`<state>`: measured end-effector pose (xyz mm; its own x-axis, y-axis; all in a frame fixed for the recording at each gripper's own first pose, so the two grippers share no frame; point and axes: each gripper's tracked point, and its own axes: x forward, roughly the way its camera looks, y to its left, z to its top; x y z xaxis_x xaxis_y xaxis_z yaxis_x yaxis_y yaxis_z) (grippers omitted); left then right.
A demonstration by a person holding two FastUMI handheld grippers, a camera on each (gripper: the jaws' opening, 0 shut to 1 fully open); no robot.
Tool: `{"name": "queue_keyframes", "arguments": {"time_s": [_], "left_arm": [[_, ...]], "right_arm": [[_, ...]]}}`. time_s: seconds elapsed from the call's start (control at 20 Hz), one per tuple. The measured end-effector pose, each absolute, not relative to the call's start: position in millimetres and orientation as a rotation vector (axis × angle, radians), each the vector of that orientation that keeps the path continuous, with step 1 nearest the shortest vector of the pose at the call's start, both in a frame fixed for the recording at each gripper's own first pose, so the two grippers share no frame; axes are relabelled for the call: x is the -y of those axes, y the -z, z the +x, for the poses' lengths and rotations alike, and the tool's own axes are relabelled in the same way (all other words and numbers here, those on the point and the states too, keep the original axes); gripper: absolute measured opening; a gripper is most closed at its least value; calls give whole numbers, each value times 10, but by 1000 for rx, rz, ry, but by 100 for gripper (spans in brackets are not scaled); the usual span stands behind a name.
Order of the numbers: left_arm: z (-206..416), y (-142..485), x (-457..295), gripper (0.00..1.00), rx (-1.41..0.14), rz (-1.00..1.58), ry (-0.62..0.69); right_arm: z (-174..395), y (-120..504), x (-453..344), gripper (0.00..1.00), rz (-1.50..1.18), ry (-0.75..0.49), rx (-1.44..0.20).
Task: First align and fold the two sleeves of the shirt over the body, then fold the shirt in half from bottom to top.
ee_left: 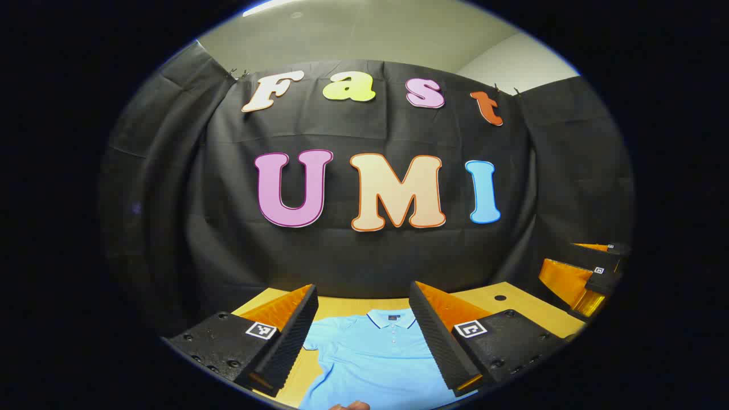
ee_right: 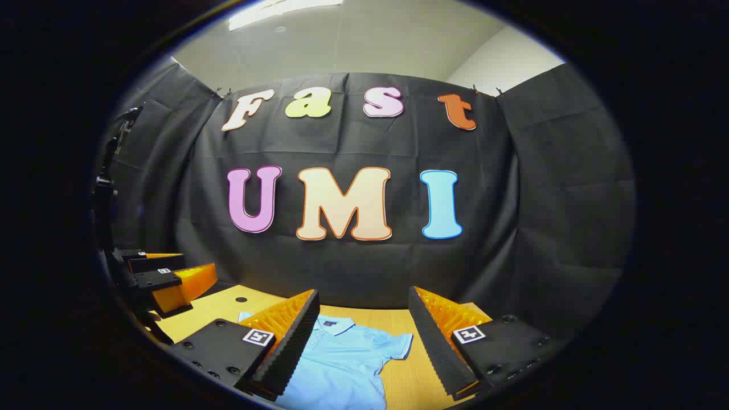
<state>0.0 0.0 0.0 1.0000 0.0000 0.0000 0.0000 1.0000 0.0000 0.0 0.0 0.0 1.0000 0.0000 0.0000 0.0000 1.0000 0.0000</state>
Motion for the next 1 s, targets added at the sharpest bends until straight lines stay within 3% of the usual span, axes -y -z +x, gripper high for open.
{"name": "queue_keyframes", "arguments": {"time_s": [0.7,1.0], "left_arm": [[9,58,-146,96,-10,8,-11],[152,82,-178,96,-13,9,2]], "right_arm": [[53,-1,-93,98,-13,9,15],[331,46,-75,98,-17,31,17]]}}
